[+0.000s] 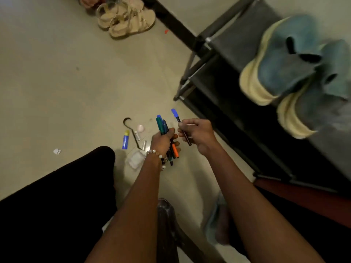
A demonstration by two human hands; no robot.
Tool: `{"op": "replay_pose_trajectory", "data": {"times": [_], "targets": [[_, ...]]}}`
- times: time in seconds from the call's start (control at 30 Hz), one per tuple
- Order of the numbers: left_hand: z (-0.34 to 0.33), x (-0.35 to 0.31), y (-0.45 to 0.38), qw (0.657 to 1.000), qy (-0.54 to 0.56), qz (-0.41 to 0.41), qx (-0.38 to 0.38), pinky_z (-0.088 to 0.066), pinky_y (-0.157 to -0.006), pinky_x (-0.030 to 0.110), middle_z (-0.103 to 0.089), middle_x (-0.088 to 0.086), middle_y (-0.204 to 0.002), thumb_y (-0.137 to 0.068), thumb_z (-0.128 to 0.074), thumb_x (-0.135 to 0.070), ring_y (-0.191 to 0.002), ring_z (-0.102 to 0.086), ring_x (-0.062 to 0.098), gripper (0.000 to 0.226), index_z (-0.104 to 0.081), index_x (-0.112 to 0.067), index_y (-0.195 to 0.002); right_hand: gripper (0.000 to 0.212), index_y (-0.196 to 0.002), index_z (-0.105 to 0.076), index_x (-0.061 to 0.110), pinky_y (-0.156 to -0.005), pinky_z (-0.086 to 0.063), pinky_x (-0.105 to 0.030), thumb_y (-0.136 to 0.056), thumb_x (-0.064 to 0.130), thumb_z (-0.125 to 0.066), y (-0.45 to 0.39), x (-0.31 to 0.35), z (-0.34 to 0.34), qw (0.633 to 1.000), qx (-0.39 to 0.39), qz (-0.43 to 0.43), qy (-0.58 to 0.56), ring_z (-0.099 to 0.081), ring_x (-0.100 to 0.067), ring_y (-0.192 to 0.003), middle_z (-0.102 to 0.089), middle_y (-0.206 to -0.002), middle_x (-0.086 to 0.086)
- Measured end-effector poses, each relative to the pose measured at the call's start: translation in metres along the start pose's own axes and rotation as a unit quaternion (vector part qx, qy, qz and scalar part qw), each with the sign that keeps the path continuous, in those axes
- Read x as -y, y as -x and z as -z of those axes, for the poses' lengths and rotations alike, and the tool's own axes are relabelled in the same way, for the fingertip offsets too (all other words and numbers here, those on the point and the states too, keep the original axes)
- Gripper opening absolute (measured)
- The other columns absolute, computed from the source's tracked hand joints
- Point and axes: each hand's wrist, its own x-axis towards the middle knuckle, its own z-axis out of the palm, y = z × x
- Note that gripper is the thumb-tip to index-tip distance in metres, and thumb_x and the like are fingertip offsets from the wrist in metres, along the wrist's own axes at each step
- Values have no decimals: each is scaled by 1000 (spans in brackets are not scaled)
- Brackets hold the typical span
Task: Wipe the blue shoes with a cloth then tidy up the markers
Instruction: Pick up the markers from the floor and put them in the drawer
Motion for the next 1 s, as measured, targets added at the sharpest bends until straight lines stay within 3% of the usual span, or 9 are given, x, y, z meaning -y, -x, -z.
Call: {"op": "replay_pose_trajectory", "data": {"times": [0.1, 0.2, 0.33, 0.47, 0.57, 0.67, 0.8, 0.93, 1.0], "targets": [[-44, -3, 70, 998, 10, 4, 63, -49, -51, 31, -58, 8, -69, -91, -60, -18, -52, -56, 22, 16, -58, -2, -95, 23, -100, -63, 3, -50, -50, -22, -79, 5, -73, 74, 29, 51, 999, -15, 6, -35, -62, -13, -57, -67, -74, -7], [-92, -5, 142, 994, 4, -12, 106, -48, -47, 30, -51, 10, -60, -92, -57, -14, -45, -51, 21, 13, -54, -4, -85, 13, -88, -63, 3, -44, -49, -20, -79, -1, -72, 149, 52, 101, 996, -39, 21, -82, -58, -11, -44, -64, -58, -6], [-163, 4, 235, 986, -50, -86, 137, -52, -41, 30, -54, 13, -60, -95, -52, -9, -39, -53, 19, 15, -53, -3, -82, 7, -79, -62, -2, -39, -45, -19, -81, -3, -68, 249, 63, 176, 980, -90, 88, -154, -53, -12, -38, -63, -51, -7], [-226, 43, 322, 973, -38, -80, 214, -54, -43, 32, -57, 13, -70, -98, -48, -9, -45, -57, 20, 9, -51, -2, -93, 8, -77, -61, -2, -40, -46, -18, -84, -2, -65, 341, 40, 250, 946, -171, 165, -220, -57, -11, -41, -68, -57, -6], [-263, 95, 372, 965, -49, -31, 254, -55, -44, 34, -59, 12, -71, -96, -54, -9, -47, -60, 21, 14, -54, -1, -85, 5, -80, -64, 5, -45, -43, -15, -83, 3, -68, 388, -8, 306, 925, -246, 182, -223, -59, -4, -46, -68, -57, 2], [-288, 160, 402, 956, -92, 16, 279, -58, -49, 40, -60, 8, -63, -95, -57, -12, -51, -62, 20, 19, -57, -4, -78, 10, -87, -68, 4, -56, -45, -23, -81, 11, -71, 417, -73, 354, 910, -308, 143, -238, -61, -13, -60, -70, -73, -7], [-294, 244, 418, 938, -177, 128, 269, -57, -49, 38, -54, 4, -62, -97, -52, -15, -57, -56, 19, 23, -55, -8, -75, 5, -81, -63, 3, -42, -45, -18, -83, 4, -67, 433, -163, 400, 893, -352, 30, -280, -57, -8, -43, -63, -61, -5], [-287, 295, 415, 891, -317, 198, 259, -51, -68, 48, -50, 5, -68, -100, -43, -13, -61, -53, 20, 26, -52, -7, -76, 15, -71, -58, 3, -34, -41, -16, -83, -2, -66, 427, -246, 428, 872, -374, -118, -291, -47, -7, -29, -57, -49, -6], [-287, 302, 407, 866, -383, 196, 254, -49, -74, 50, -49, 5, -69, -101, -41, -12, -62, -52, 19, 27, -51, -7, -76, 15, -72, -58, 4, -33, -40, -18, -80, -1, -69, 417, -275, 438, 862, -400, -142, -277, -47, -9, -30, -59, -58, -12]]}}
